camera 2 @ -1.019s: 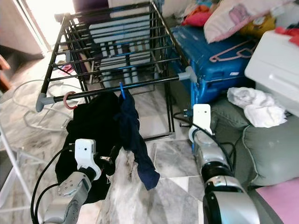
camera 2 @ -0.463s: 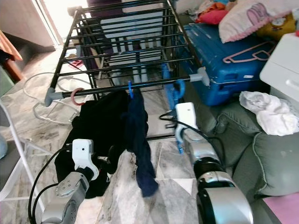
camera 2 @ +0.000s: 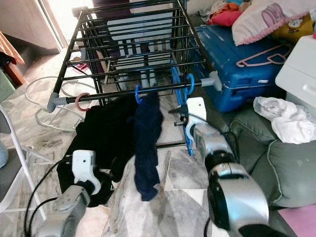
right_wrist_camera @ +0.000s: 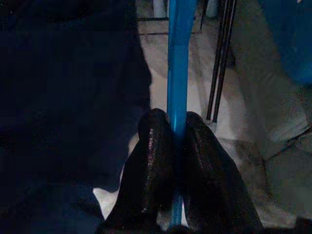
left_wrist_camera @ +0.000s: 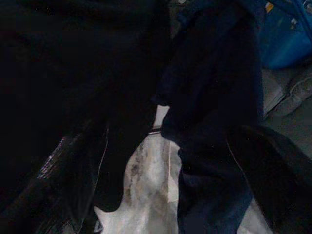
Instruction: Hang hanger
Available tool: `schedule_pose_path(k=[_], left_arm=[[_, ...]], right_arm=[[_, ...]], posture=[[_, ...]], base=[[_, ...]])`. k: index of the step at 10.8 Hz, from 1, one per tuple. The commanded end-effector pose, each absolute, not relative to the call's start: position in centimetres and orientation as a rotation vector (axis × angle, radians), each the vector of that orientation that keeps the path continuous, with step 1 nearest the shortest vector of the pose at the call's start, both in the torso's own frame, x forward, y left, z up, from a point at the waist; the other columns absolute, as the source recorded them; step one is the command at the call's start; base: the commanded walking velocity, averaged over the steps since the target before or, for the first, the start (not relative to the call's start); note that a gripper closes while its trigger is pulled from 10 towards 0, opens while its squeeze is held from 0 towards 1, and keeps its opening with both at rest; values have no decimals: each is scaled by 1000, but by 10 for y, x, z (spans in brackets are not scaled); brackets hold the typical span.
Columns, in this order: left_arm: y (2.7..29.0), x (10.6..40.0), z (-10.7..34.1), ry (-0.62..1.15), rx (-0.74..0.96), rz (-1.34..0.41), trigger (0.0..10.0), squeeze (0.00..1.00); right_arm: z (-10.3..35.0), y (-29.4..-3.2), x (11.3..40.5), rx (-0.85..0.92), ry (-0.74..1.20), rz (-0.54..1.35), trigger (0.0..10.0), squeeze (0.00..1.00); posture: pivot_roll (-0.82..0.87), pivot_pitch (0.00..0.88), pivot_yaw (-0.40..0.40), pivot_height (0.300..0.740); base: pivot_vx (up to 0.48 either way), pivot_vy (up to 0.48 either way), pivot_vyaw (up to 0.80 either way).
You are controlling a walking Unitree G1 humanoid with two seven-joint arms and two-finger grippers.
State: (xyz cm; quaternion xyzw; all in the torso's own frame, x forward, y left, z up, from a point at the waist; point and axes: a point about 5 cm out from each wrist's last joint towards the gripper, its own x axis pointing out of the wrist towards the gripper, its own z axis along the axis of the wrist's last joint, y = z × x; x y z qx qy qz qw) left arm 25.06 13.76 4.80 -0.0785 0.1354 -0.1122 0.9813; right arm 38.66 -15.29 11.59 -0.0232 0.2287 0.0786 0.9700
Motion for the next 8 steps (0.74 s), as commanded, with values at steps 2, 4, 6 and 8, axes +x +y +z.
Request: schedule_pose_path(k=[2, 4, 6, 8], left_arm=[[147, 248, 50, 284, -126, -212, 10000, 0], [147, 247, 50, 294, -118, -217, 10000, 0], [150, 247, 50, 302, -114, -216, 10000, 0], [151, 247, 51, 304, -111, -214, 10000, 0]], right_arm=[[106, -139, 382, -8, 543, 189, 10000, 0], [89, -136, 374, -24, 604, 204, 10000, 0], [83, -135, 370, -42, 626, 199, 10000, 0], [89, -134, 374, -47, 600, 191, 10000, 0]], posture=[[-36, 0, 82, 740], [-31, 0, 83, 740], [-24, 0, 83, 740], [-18, 0, 85, 740]], base=[[0, 0, 0], [0, 0, 0], [0, 0, 0], [0, 0, 0]])
